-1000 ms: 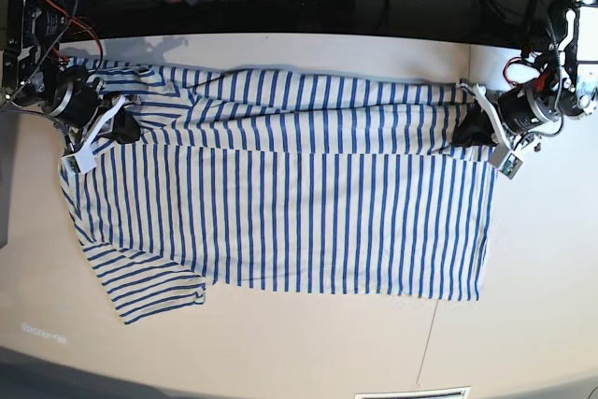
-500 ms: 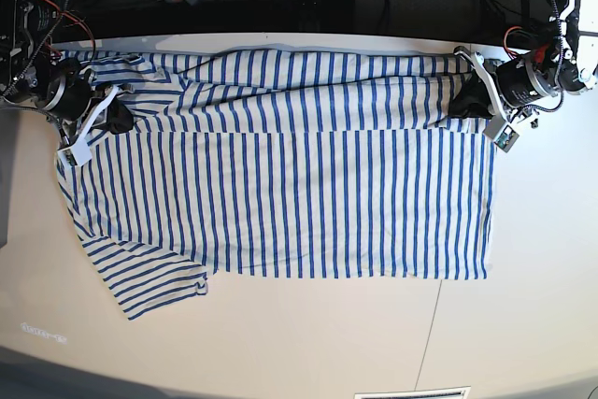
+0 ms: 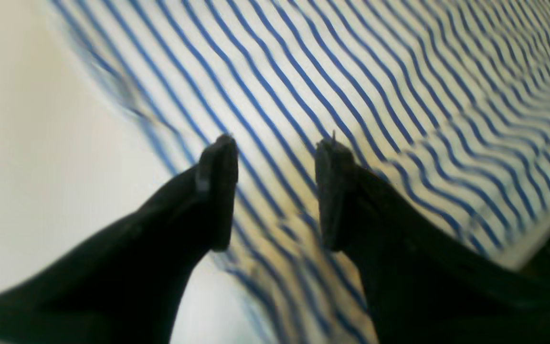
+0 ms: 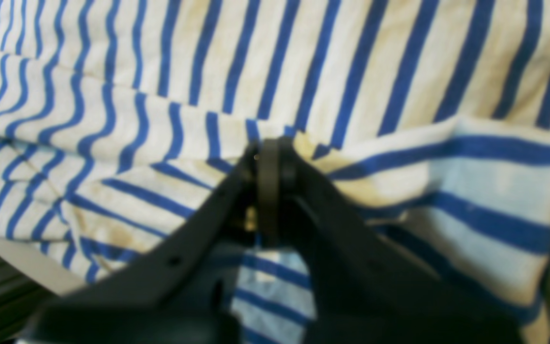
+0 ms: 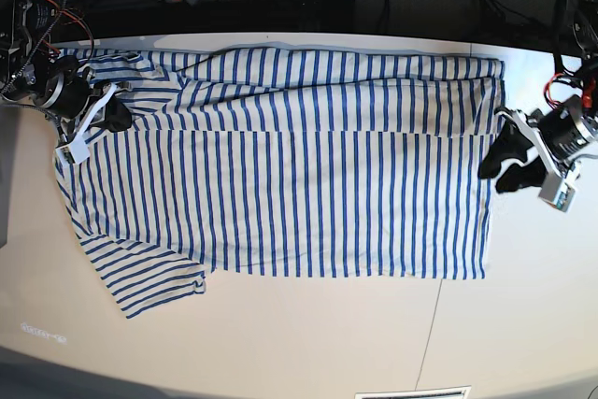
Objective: Fold the T-shirt properly
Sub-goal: 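Release the left gripper and regrasp the shirt's hem corner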
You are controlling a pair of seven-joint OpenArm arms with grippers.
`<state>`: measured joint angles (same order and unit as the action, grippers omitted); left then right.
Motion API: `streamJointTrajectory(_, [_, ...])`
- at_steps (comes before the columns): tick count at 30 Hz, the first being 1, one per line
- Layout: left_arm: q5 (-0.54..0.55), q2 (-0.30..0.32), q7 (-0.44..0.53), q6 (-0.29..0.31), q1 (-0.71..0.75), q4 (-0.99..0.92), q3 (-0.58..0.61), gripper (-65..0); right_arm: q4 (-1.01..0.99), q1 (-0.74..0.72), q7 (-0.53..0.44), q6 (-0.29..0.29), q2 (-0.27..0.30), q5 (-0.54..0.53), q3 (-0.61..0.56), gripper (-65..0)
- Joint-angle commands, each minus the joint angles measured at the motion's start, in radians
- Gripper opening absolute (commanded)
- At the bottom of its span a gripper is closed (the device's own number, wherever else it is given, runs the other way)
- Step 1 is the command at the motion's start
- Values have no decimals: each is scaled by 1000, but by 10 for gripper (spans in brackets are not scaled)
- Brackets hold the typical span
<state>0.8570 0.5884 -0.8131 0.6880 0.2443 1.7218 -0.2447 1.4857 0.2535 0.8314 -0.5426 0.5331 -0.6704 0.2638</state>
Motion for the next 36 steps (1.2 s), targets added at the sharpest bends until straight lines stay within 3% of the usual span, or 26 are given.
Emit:
streamJointTrajectory(1, [19, 37, 30, 9, -35, 14, -15, -350, 3, 3, 27, -30, 20, 35, 7, -650])
streamJointTrajectory(5, [27, 107, 114, -5, -116, -19, -4, -268, 3, 2, 26, -30, 20, 35, 7, -650])
streamJointTrajectory(8, [14, 134, 166, -80, -199, -109, 58, -261, 3, 2, 26, -30, 20, 35, 7, -650])
streamJointTrajectory(11, [8, 134, 166, -85, -307, -254, 147, -261, 2, 2, 26, -30, 18, 46, 7, -650])
streamJointTrajectory(17, [-18, 77, 165, -82, -557, -632, 298, -261, 1, 3, 26, -30, 18, 44, 7, -650])
streamJointTrajectory(23, [-16, 12, 100, -62, -720, -954, 310, -261, 1, 2, 26, -30, 18, 42, 7, -650])
streamJointTrajectory(36, [2, -79, 45, -63, -739, -1093, 310, -261, 1, 2, 26, -30, 18, 42, 7, -650])
